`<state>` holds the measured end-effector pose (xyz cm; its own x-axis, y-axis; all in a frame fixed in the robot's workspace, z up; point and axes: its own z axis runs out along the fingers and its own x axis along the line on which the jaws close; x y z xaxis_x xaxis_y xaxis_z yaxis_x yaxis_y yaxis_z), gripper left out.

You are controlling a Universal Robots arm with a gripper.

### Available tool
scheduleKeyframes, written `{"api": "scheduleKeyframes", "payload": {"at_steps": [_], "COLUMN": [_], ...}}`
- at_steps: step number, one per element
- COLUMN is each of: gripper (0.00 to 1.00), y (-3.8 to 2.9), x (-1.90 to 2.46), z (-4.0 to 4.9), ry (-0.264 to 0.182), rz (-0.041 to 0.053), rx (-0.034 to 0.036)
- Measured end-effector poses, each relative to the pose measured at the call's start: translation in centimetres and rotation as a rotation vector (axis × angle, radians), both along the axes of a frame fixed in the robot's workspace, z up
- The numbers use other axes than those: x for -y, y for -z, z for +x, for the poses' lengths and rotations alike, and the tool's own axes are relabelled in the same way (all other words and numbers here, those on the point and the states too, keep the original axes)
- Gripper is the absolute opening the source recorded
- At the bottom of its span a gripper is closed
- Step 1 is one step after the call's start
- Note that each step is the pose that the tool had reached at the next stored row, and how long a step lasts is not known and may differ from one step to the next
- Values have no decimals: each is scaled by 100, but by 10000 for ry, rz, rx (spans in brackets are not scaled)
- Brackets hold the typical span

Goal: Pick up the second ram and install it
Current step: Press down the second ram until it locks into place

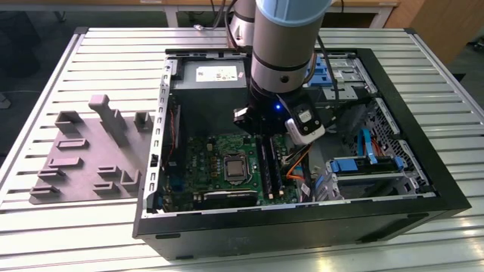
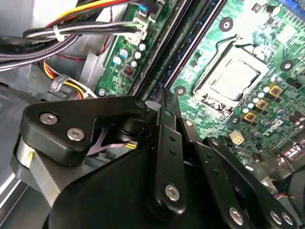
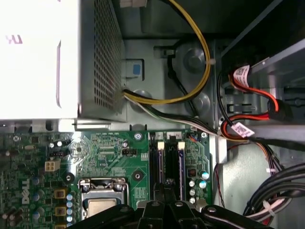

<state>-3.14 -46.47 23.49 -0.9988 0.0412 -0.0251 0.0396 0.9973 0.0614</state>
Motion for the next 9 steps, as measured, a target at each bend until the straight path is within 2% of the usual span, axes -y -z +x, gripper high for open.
{"api": "scheduleKeyframes", "payload": {"at_steps": [9], "gripper": [11], "y": [0], "x": [93], "z": [0], "ry": [0], "rz": [1], "rx": [0]}}
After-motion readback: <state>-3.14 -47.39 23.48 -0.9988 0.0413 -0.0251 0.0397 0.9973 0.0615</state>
